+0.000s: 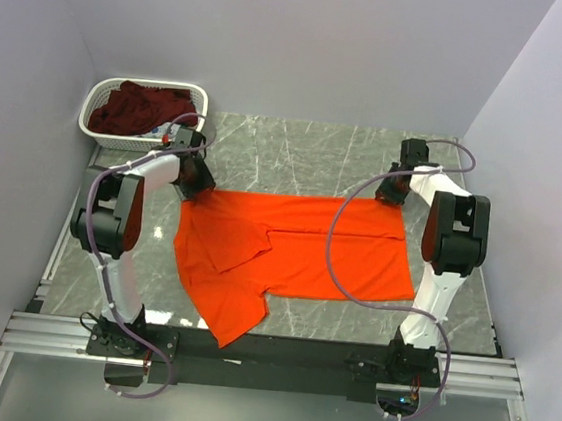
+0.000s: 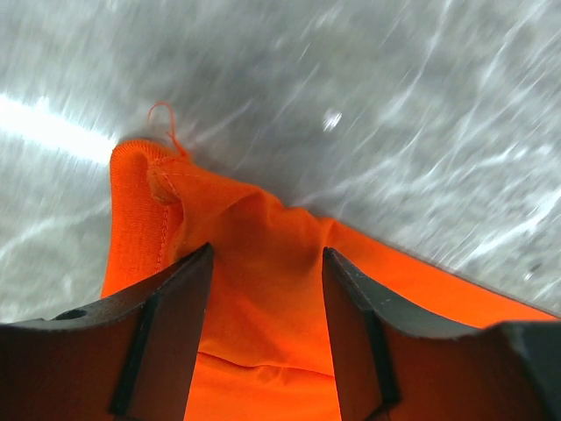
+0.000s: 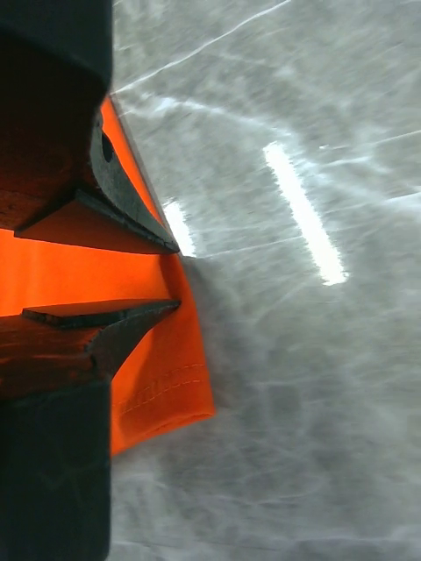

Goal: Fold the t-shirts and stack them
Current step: Fold the tshirt

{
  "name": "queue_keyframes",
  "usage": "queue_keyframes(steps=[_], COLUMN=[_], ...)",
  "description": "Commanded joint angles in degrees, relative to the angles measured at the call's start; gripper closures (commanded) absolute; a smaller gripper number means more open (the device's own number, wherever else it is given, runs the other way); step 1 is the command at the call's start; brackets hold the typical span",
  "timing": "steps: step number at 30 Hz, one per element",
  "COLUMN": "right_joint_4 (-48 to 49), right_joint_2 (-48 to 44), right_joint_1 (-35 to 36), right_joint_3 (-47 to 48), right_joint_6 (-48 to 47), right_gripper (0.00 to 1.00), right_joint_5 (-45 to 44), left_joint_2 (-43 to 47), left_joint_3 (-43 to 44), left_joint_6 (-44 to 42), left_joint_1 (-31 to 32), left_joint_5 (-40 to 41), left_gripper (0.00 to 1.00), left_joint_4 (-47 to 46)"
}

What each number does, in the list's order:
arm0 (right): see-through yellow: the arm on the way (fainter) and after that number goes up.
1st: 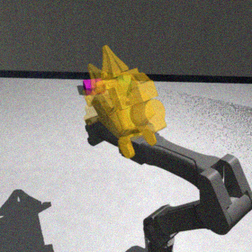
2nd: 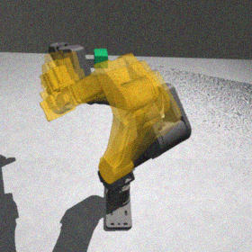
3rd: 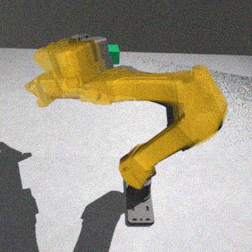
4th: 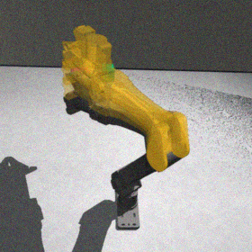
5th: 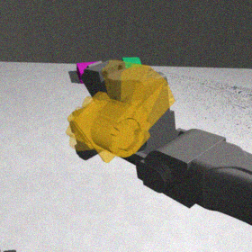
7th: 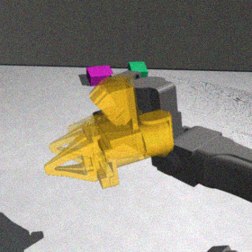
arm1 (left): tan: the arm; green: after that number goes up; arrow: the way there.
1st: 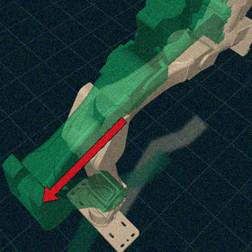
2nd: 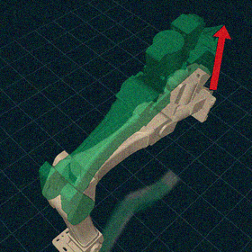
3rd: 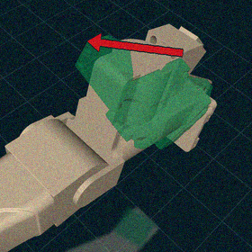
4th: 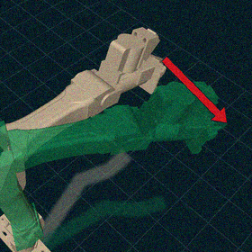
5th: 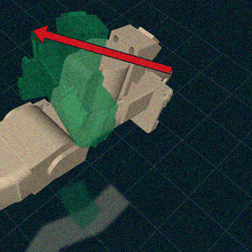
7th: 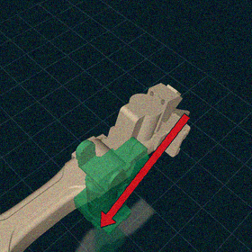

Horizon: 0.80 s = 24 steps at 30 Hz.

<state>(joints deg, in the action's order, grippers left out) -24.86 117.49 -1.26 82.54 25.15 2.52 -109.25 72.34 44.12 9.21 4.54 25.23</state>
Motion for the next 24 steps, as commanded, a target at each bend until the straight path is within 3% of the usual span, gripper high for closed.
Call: queue_keyframes(steps=[1,7,14,21,24], right_joint_4=[-4.14,-7.13,-9.06,-5.82,-3.89], right_joint_2=[3.26,7.84,6.28,-8.05,-15.35], right_joint_1=[-1.64,-3.14,-3.14,-2.52,-1.65], right_joint_3=[4.2,12.28,18.88,7.39,-1.49], right_joint_6=[-0.98,-0.71,-1.5,-0.1,0.6], right_gripper=[0.65,0.65,0.63,0.51,0.49], right_joint_5=[-1.3,-1.38,-0.94,-0.33,0.29], left_joint_2=[-4.99,-9.22,-6.95,7.35,14.73], left_joint_3=[3.24,10.09,14.85,13.28,9.15], left_joint_6=[-1.4,-1.75,-2.55,-2.37,-1.23], left_joint_1=[-0.25,-1.57,-1.57,0.19,1.24], left_joint_5=[2.23,1.71,-2.16,-0.24,4.05], left_gripper=[0.41,0.38,0.25,0.15,0.05], left_joint_4=[1.66,3.42,4.03,6.58,10.08])
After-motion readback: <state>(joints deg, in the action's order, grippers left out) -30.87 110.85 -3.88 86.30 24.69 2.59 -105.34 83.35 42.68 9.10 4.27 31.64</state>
